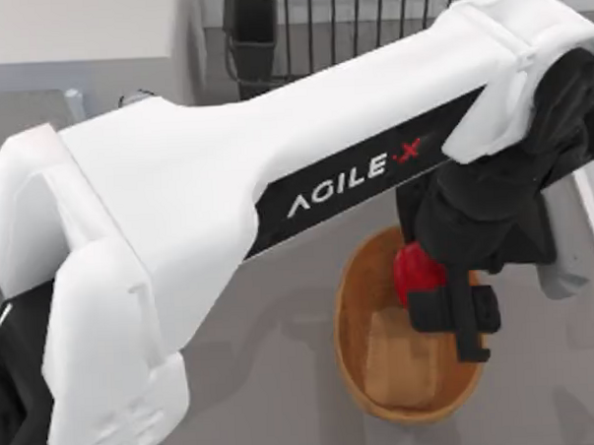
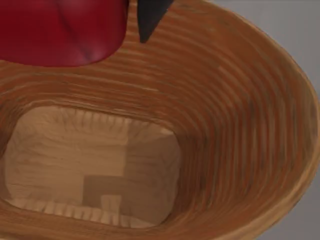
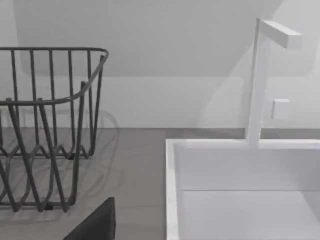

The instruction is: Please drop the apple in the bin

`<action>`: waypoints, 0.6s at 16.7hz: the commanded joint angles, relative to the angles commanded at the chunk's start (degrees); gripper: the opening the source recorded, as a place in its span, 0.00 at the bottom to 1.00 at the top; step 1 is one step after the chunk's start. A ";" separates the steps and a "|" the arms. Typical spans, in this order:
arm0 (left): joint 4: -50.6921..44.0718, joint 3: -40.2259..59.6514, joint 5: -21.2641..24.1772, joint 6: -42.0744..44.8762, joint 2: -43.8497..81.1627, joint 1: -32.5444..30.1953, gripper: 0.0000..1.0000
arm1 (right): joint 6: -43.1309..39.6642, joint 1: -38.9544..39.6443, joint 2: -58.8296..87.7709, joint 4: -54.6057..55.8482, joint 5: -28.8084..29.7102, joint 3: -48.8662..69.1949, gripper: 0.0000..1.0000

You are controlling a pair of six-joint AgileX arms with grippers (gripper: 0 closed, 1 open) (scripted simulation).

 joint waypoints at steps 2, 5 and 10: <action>4.56 -6.12 0.03 0.19 -0.90 0.28 0.00 | 0.00 0.00 0.00 0.00 0.00 0.00 1.00; 9.06 -10.91 -0.12 0.50 -1.85 0.44 0.00 | 0.00 0.00 0.00 0.00 0.00 0.00 1.00; 9.42 -11.27 -0.14 0.54 -1.96 0.45 0.08 | 0.00 0.00 0.00 0.00 0.00 0.00 1.00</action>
